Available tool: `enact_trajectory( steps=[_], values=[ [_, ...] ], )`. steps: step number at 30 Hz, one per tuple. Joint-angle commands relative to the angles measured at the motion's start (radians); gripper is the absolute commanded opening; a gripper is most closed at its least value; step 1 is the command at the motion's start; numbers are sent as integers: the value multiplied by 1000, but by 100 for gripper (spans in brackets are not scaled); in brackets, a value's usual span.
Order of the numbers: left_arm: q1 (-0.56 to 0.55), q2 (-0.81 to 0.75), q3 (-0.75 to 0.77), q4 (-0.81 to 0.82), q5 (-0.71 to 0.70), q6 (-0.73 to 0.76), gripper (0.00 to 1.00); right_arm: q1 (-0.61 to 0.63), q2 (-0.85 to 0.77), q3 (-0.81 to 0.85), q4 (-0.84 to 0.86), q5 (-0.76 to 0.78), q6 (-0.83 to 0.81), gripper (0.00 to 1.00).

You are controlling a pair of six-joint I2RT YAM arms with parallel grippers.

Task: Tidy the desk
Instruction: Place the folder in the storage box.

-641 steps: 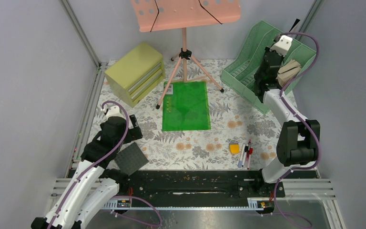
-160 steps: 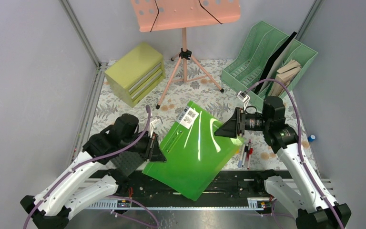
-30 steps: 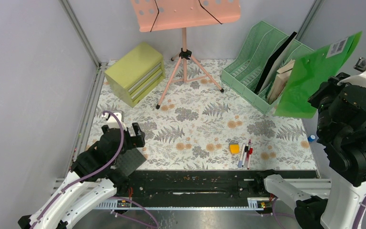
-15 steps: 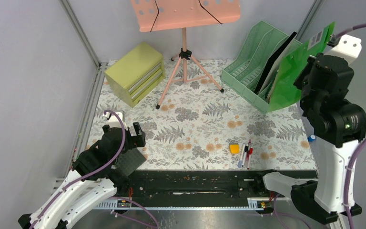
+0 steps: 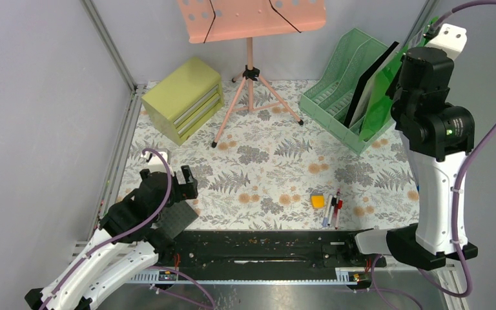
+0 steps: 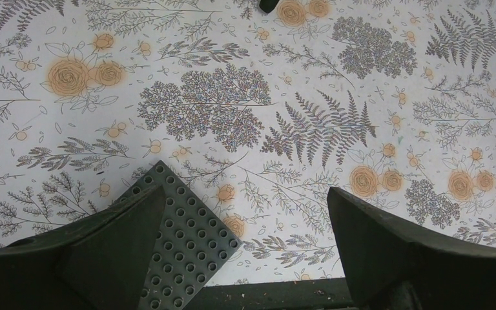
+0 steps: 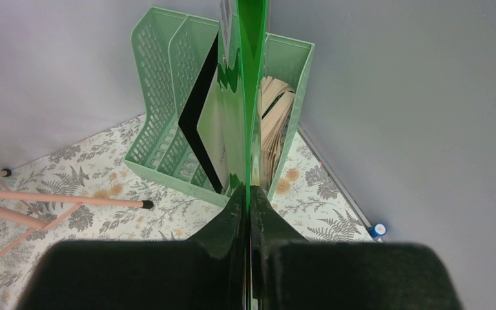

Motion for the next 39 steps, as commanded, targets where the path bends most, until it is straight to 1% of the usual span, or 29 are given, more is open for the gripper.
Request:
enact_trajectory(
  steps=[1, 5, 9, 19, 28, 32, 39],
  values=[
    [2, 2, -4, 33, -14, -5, 99, -17, 18, 48, 65, 5, 40, 0],
    [2, -1, -4, 34, -13, -5, 99, -37, 46, 47, 69, -17, 60, 0],
    [2, 4, -2, 34, -13, -6, 99, -53, 52, 15, 119, -15, 84, 0],
    [3, 25, -1, 35, -9, -6, 99, -76, 71, -70, 218, 51, 161, 0],
    [2, 30, 1, 32, -7, -6, 99, -82, 140, -18, 247, 69, 188, 0],
    [3, 27, 1, 27, -18, -13, 99, -83, 168, 9, 248, 40, 190, 0],
    [3, 24, 0, 27, -20, -13, 99, -87, 209, 36, 276, 41, 177, 0]
  ],
)
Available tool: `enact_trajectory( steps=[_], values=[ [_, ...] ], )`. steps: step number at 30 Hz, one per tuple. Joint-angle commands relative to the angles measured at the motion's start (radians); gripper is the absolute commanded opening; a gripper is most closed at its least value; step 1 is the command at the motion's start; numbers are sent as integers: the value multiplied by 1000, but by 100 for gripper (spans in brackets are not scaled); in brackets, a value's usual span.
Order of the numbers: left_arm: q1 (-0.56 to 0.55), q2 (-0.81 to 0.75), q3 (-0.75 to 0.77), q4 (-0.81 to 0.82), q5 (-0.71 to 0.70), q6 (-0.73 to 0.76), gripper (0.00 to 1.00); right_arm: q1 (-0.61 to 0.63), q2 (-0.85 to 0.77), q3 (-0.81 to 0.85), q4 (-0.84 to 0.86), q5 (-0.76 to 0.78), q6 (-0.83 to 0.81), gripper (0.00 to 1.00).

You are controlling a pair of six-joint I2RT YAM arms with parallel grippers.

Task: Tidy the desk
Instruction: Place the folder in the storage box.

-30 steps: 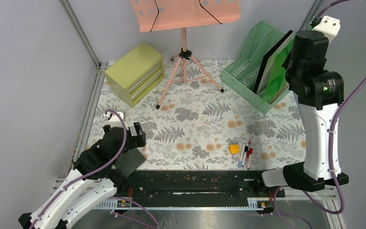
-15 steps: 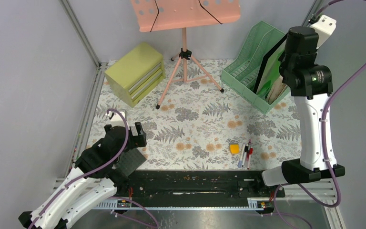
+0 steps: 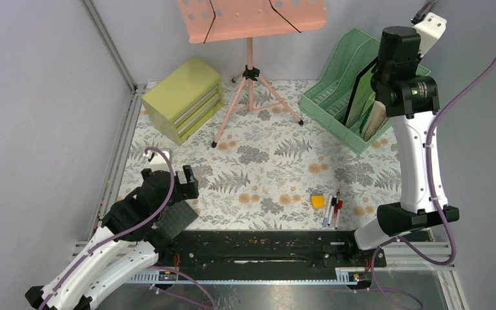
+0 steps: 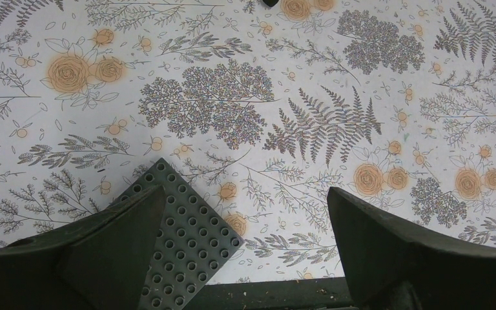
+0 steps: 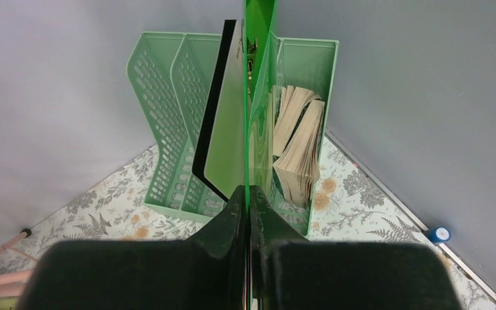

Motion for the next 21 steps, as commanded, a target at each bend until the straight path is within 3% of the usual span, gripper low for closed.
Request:
enact_trajectory(
  steps=[1, 14, 21],
  values=[
    [2, 0, 2, 26, -18, -12, 99, -7, 12, 56, 118, 24, 10, 0],
    [3, 11, 2, 26, -14, -11, 99, -44, 12, -52, 286, 37, 13, 0],
    [3, 11, 2, 26, -15, -11, 99, -60, 49, -25, 300, 24, 44, 0]
  ],
)
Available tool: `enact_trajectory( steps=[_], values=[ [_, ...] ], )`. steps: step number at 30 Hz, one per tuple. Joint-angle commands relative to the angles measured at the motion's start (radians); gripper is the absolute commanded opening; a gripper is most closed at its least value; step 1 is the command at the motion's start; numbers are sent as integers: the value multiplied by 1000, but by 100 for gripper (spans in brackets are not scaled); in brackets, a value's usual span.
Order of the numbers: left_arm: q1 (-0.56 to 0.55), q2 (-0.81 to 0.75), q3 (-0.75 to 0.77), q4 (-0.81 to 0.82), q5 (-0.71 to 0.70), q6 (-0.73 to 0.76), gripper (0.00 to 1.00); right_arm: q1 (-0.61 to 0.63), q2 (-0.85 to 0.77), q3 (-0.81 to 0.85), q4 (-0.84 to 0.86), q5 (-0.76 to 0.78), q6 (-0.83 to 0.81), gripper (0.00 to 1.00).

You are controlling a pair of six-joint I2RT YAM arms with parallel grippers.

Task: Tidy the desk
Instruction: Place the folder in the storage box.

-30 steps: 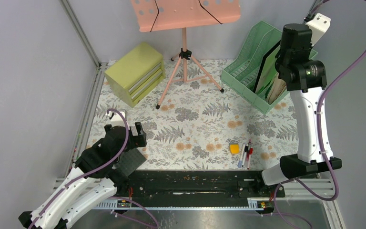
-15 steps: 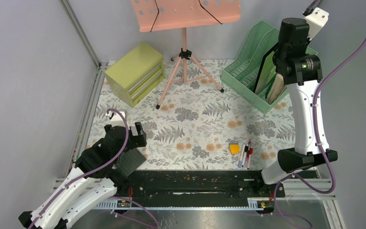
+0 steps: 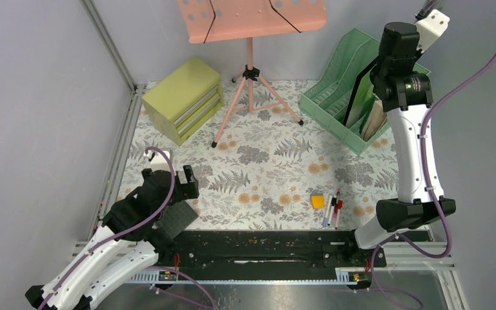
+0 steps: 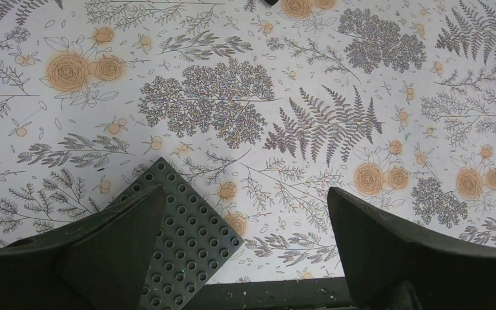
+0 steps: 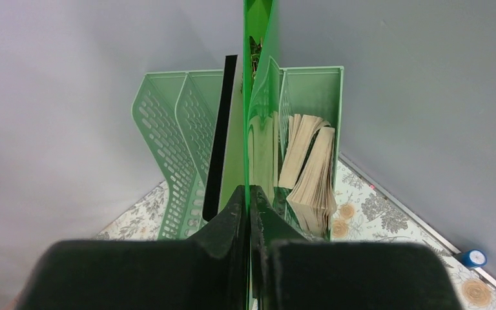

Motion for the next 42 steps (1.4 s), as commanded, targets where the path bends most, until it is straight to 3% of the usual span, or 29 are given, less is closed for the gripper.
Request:
enact_trajectory(
  steps=[1, 13, 25, 42],
  values=[
    [3, 4, 2, 26, -14, -7, 99, -10, 23, 41, 115, 11, 39, 0],
    [3, 7, 3, 26, -11, -8, 99, -80, 91, 72, 81, -98, 113, 0],
    [2, 26, 5, 27, -2, -7, 99, -145, 97, -9, 79, -215, 210, 0],
    [2, 35, 5, 26, 4, -7, 99, -149, 90, -160, 147, -216, 186, 0]
  ],
)
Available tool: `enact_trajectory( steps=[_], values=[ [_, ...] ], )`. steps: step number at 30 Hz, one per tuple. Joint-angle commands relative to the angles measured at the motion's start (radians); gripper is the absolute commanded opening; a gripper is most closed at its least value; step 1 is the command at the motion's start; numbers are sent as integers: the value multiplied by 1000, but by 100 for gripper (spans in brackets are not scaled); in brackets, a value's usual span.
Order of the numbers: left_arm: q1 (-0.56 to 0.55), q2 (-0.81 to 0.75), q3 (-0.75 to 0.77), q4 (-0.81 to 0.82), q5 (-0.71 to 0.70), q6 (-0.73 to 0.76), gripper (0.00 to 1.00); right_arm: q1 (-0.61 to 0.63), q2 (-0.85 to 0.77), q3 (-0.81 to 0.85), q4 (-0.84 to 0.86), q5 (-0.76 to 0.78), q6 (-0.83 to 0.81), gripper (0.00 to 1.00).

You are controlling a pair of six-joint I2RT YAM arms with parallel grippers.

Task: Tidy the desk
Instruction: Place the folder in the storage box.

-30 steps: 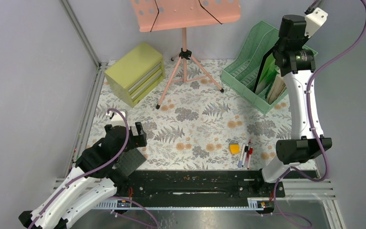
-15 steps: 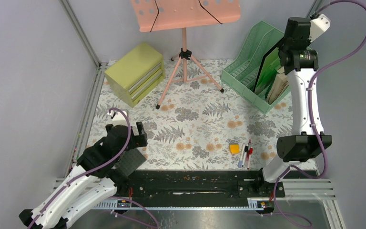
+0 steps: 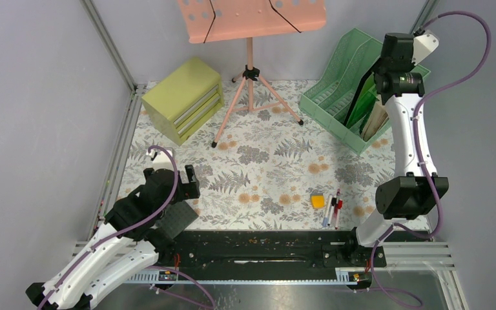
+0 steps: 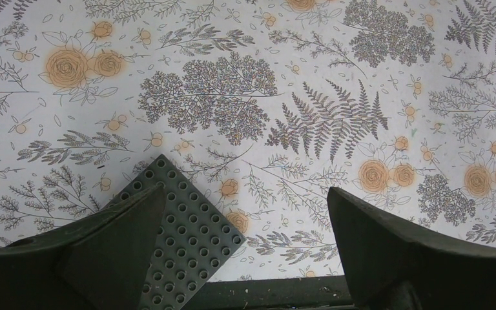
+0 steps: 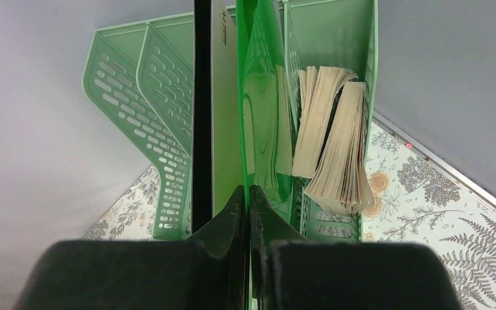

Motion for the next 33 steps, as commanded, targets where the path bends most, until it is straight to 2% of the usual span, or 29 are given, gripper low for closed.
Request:
enact_trajectory(
  steps=[1, 5, 15, 20, 27, 33],
  values=[
    [3, 8, 5, 27, 1, -6, 99, -1, -17, -17, 74, -10, 9, 0],
    [3, 9, 4, 27, 3, -8, 99, 0, -13, -44, 70, -13, 8, 2],
    [2, 9, 4, 26, 5, -8, 99, 0, -41, -49, 90, -87, -33, 60],
    [2, 12, 3, 26, 7, -7, 99, 0, -88, -65, 105, -130, -28, 78],
    [3, 11, 3, 27, 8, -8, 99, 0, -176, -146, 116, -135, -17, 81],
    [2, 14, 4, 27, 9, -8, 99, 0, -263, -233, 104, -202, -17, 77]
  ],
)
